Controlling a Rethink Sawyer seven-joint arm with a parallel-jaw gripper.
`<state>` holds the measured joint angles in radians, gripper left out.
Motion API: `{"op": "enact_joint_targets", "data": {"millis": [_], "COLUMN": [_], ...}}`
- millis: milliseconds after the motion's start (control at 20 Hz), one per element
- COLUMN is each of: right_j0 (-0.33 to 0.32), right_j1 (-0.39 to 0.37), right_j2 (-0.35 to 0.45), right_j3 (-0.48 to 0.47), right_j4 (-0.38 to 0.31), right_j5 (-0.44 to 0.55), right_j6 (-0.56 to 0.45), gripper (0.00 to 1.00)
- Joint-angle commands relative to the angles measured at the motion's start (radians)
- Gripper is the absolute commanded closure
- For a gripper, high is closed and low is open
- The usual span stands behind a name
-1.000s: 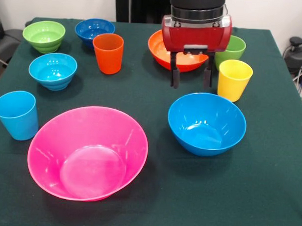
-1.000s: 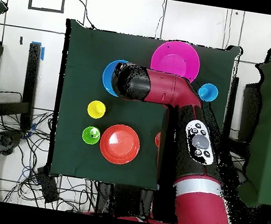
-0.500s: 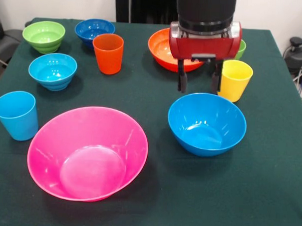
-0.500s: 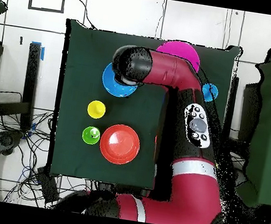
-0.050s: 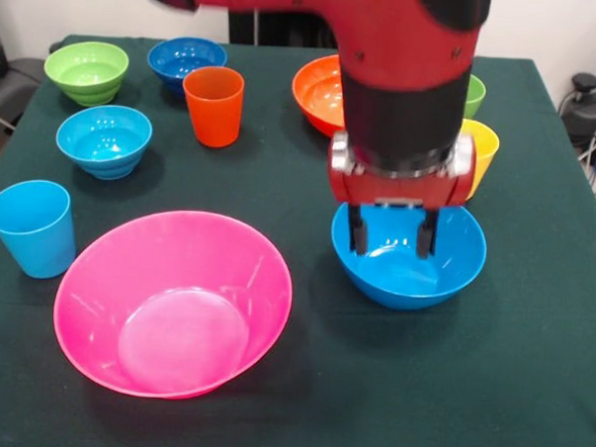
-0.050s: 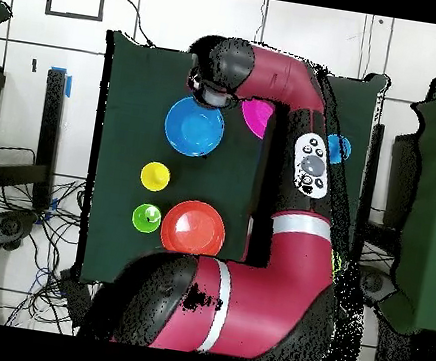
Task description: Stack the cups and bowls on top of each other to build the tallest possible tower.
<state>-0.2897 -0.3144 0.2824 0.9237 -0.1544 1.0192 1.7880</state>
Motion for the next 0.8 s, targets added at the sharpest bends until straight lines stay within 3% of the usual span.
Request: {"op": "enact_joint_targets", "data": {"millis": [50,250,350,550,800], "right_j0": [0.001,-0.035,-0.046,-0.056,-0.046], "right_j1": [-0.028,-0.198,-0.250,-0.314,-0.347], "right_j2": [0.043,0.043,0.046,0.046,0.035], "right_j3": [0.093,0.440,0.543,0.665,0.745], "right_j4": [-0.023,-0.016,-0.019,-0.022,-0.023], "right_j5": [-0.069,-0.304,-0.376,-0.472,-0.562], "right_j6": [-0.044,0.023,0.047,0.077,0.104], "gripper": [0.00,0.00,0.00,0.00,0.00]}}
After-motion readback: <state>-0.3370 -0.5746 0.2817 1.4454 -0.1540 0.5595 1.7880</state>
